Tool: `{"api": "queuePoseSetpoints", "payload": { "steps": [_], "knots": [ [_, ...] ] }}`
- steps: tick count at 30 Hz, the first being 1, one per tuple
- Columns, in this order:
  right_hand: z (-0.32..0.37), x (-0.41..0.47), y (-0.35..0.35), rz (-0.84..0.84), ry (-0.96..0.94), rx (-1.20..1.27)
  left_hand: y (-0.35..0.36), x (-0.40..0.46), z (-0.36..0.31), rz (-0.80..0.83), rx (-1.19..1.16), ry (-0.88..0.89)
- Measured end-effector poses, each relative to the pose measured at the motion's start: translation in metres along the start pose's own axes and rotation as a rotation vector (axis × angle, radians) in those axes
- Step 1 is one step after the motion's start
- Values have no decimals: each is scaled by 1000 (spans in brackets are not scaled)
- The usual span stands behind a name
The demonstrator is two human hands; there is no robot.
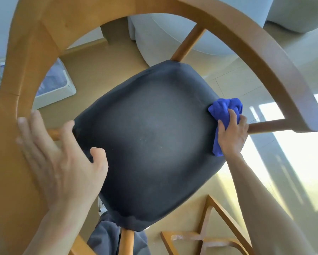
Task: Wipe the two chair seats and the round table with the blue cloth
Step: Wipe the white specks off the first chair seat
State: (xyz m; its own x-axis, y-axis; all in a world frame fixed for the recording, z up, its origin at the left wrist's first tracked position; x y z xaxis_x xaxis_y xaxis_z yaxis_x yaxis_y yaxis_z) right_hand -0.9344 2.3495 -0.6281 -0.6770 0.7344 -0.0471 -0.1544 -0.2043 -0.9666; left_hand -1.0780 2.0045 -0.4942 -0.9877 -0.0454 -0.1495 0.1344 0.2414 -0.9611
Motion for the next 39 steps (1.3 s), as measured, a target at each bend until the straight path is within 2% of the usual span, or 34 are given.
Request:
{"api": "queuePoseSetpoints", "payload": {
  "steps": [3,7,10,16,24,32,36,39],
  "knots": [
    [-27,-19,-9,20,18,-14,15,-21,-20,65,-135,144],
    [-45,-44,-12,36,43,41,33,-43,-40,212,-157,236],
    [-37,-48,-14,13,146,156,42,-58,-52,266,-144,342],
    [-4,-81,-6,7,150,134,57,-65,-60,312,-46,474],
    [53,-162,15,21,65,133,55,-66,-42,301,5,477],
    [118,-230,30,91,-33,133,22,-70,16,282,145,398],
    [139,-249,34,121,-139,103,2,-71,32,286,178,352],
    [163,-262,39,161,-286,114,-14,-64,39,195,195,387]
  ]
}}
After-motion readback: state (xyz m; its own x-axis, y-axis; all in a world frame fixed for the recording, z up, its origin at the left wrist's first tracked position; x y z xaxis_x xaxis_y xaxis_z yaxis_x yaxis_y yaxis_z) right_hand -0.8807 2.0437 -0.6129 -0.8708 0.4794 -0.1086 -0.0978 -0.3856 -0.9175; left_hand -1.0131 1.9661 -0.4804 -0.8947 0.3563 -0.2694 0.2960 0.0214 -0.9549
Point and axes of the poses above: each hand's wrist, its own x-axis towards the middle knuckle, its own y-axis out of the palm, z = x × y, the point moved 1 cm from there along x, towards the middle knuckle, and after that the axes turned 14 degrees about -y, right-handed, at the moved point
